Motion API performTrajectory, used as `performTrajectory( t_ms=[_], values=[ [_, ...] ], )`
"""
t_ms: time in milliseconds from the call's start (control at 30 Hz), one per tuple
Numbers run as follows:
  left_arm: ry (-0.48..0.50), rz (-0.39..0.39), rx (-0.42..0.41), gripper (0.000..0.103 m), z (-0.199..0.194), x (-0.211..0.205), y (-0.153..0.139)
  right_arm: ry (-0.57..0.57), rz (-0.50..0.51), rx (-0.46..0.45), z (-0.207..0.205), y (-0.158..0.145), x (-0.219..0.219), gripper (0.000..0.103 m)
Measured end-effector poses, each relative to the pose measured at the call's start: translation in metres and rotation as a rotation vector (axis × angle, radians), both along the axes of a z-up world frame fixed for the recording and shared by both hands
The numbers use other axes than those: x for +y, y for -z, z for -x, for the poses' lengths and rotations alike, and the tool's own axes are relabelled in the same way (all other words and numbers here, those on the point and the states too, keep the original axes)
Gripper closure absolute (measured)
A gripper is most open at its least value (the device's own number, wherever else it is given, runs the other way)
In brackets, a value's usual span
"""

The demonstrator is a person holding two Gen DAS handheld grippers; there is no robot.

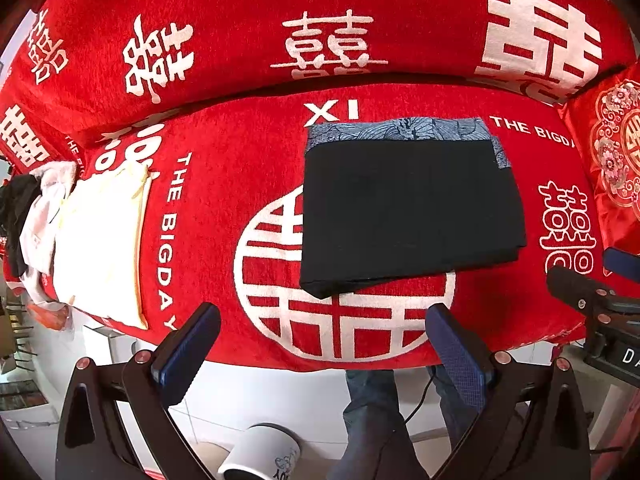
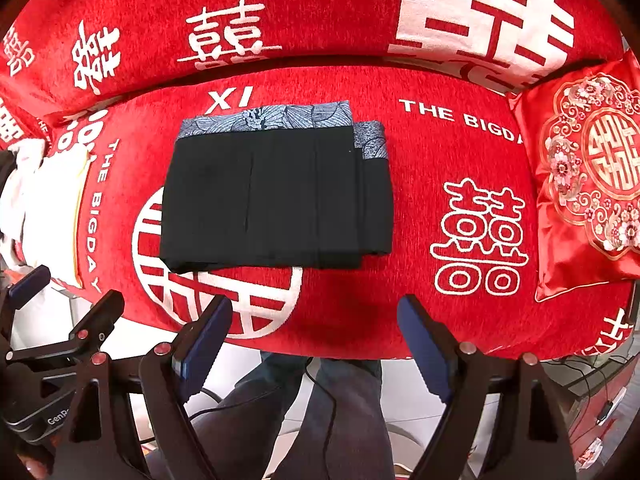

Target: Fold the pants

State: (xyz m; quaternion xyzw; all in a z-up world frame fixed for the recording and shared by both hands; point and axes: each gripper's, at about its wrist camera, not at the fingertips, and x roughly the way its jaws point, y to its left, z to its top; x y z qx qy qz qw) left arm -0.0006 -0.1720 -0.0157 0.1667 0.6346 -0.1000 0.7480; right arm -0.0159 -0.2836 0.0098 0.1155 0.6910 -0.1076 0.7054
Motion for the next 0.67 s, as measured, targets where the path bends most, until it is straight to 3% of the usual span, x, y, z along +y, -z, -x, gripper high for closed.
performTrajectory(
  t_ms=[667],
  values=[
    [0.007, 0.048, 0.024, 0.000, -0.0002, -0.0023, 0.0009, -0.001, 0.003, 0.002, -0.0012, 0.0025, -0.0008, 0.016]
  ],
)
